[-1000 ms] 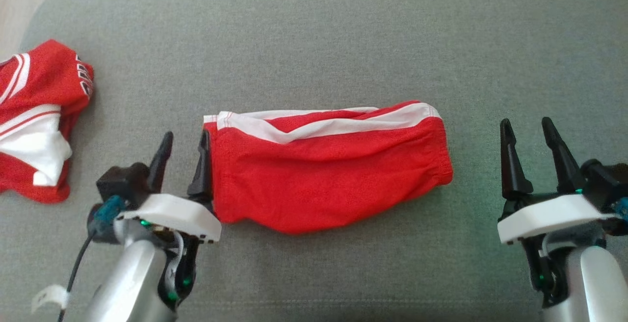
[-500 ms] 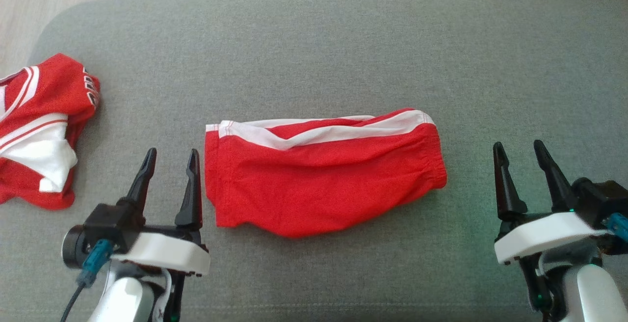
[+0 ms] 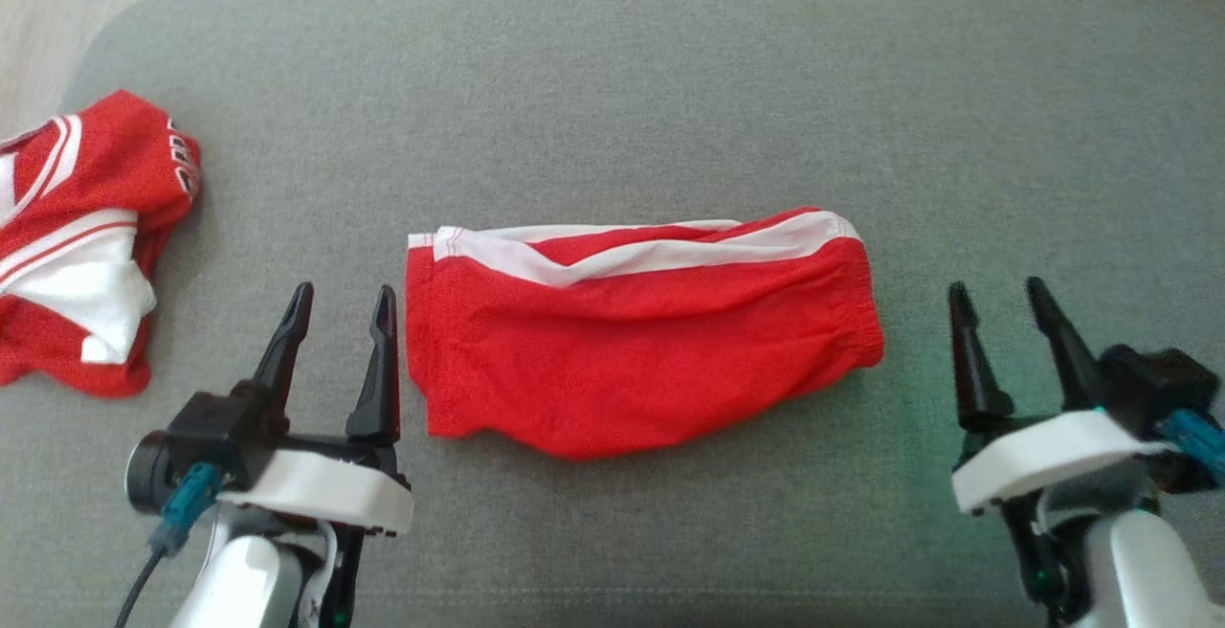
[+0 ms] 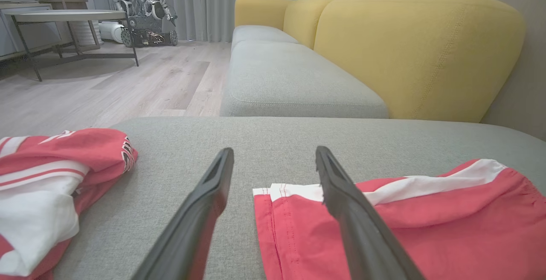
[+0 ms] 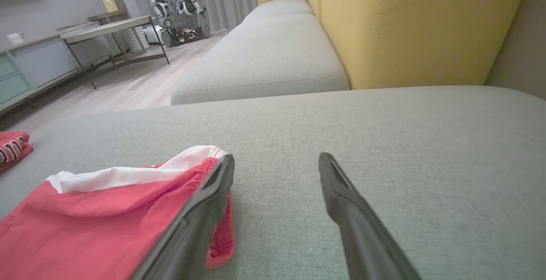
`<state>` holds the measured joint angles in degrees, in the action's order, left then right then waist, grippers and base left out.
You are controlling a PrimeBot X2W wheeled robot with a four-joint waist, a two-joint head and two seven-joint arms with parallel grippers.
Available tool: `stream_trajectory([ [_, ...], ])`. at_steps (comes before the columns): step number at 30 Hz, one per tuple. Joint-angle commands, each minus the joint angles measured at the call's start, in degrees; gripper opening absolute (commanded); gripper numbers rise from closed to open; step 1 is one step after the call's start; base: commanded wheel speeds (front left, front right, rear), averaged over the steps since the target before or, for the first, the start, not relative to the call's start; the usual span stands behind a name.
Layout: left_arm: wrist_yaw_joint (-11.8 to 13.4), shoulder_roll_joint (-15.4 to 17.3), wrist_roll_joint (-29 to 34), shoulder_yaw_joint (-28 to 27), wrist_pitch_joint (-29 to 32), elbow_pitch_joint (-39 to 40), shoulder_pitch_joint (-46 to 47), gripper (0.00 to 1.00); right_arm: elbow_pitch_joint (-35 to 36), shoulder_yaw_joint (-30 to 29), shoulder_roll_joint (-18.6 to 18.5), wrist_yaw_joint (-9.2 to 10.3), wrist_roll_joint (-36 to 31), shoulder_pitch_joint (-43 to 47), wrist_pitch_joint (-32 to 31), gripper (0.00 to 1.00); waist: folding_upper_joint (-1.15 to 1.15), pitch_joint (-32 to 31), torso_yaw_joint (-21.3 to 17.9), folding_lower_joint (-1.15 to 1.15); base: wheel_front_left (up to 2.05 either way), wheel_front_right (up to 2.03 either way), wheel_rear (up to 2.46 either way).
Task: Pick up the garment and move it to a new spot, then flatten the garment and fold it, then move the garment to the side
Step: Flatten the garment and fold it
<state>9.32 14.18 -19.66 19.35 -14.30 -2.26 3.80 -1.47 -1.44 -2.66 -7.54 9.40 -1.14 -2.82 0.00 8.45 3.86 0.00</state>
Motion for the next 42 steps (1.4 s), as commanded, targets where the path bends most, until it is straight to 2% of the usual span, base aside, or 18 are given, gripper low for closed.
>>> stream_trajectory([
  [1, -0.3, 0.6, 0.5, -2.6, -0.7, 1.4, 3.0, 1.0, 1.0, 2.4, -1.0, 0.05, -0.2, -3.3, -0.1, 1.0, 0.0, 0.8, 0.6, 0.0, 0.0, 0.0, 0.0],
  [9, -0.7, -1.3, 0.7, -2.5, -0.7, 0.6, 4.8, 1.0, -10.2, 9.7, -2.0, 0.05, 2.7, -10.3, -0.4, 1.0, 0.0, 2.8, 3.0, 0.0, 0.0, 0.0, 0.0],
  [10, -1.1, -1.7, 0.9, -2.4, -0.7, 0.4, 5.4, 1.0, -14.1, 10.0, -1.9, 0.05, 2.7, -12.1, -1.1, 1.0, 0.0, 3.2, 3.7, 0.0, 0.0, 0.0, 0.0],
  [16, -2.1, -2.9, 1.5, -2.5, -0.7, -0.1, 6.6, 1.0, -24.4, 9.4, -1.6, 0.05, 2.5, -16.2, -4.3, 1.0, 0.0, 4.5, 5.3, 0.0, 0.0, 0.0, 0.0],
  [23, -2.9, -3.9, 2.2, -3.2, -0.7, -0.7, 7.1, 1.0, -31.3, 11.3, -1.1, 0.05, 5.1, -19.3, -8.3, 1.0, 0.0, 5.3, 5.8, 0.0, 0.0, 0.0, 0.0],
  [24, -3.0, -4.1, 2.3, -3.3, -0.7, -0.8, 7.1, 1.0, -31.9, 11.9, -1.0, 0.05, 5.6, -19.6, -8.9, 0.75, 0.0, 5.3, 5.8, 0.0, 0.0, 0.0, 0.0],
  [25, -3.1, -4.2, 2.4, -3.4, -0.7, -0.8, 7.1, 1.0, -32.5, 12.6, -1.0, 0.05, 6.2, -19.7, -9.6, 0.26, 0.0, 5.3, 5.8, 0.0, 0.0, 0.0, 0.0],
  [26, -3.2, -4.4, 2.6, -3.5, -0.7, -0.8, 7.1, 1.0, -32.8, 13.2, -1.0, 0.05, 6.8, -19.9, -10.2, 0.0, 0.0, 5.4, 5.8, 0.0, 0.0, 0.0, 0.0],
  [34, -4.0, -5.3, 3.4, -4.8, -0.7, -1.0, 6.7, 1.0, -30.9, 15.6, -3.5, 0.05, 11.6, -19.4, -13.2, 0.0, 0.0, 5.1, 4.4, 0.0, 0.0, 0.0, 0.0],
  [42, -4.7, -5.9, 4.2, -5.7, -0.7, -1.0, 6.2, 1.0, -24.3, 13.3, -9.0, 0.05, 13.0, -16.0, -15.9, 0.0, 0.0, 4.8, 2.8, 0.0, 0.0, 0.0, 0.0],
])
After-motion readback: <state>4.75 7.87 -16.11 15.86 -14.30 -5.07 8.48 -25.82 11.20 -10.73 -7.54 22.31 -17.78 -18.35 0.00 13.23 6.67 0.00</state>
